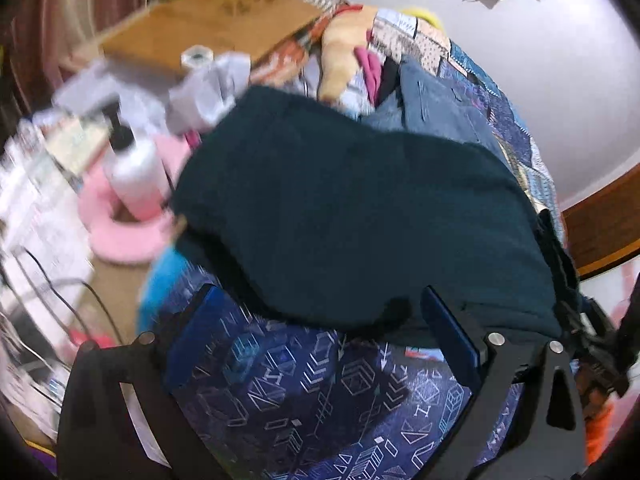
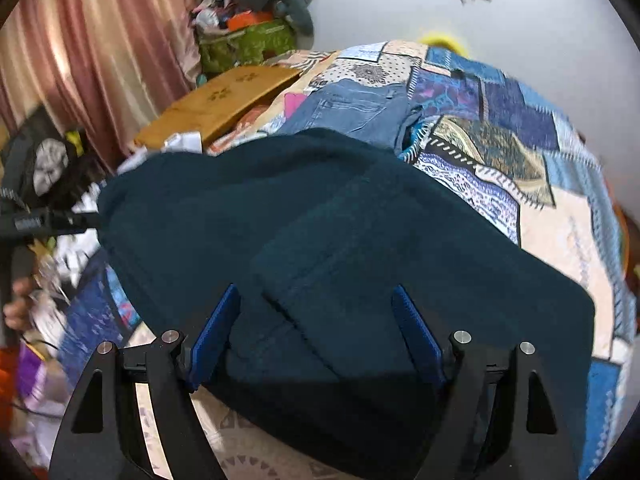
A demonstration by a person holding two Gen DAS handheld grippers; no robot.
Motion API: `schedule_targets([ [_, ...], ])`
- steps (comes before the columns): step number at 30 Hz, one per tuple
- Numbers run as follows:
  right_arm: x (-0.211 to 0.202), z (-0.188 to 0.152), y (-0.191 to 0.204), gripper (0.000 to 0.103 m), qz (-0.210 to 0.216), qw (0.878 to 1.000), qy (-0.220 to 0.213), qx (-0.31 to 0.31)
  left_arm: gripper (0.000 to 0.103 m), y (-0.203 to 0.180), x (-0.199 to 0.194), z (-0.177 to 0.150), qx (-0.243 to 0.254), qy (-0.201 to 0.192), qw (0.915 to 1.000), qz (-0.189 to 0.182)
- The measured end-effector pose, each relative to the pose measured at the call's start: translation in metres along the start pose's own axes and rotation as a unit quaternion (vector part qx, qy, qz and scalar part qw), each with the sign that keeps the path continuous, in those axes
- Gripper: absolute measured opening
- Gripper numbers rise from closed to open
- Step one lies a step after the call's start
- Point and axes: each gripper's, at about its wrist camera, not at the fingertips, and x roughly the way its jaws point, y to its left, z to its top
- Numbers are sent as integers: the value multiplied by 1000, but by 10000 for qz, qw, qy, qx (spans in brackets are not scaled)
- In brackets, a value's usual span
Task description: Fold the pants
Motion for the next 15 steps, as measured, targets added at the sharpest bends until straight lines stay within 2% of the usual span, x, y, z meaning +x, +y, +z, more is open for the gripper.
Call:
schedule_targets([
  [5, -1, 0, -2, 79, 24, 10000, 32, 70, 101, 16, 21, -5, -524, 396, 9960, -611],
  [8, -1, 0, 0, 79, 0, 10000, 33, 70, 100, 22, 30, -2, -718, 475, 9925, -873],
  [11, 1, 0, 0, 80, 14, 10000, 29, 94, 101, 32, 39, 6, -1039, 554, 9837, -1363],
  [13, 1, 0, 0, 80, 30, 9999, 21, 100, 100, 40, 49, 13, -1224, 591, 9788, -1536],
  [15, 1, 0, -1, 80, 42, 9999, 12, 111, 100, 42, 56, 21, -1319, 629, 9771, -1547],
])
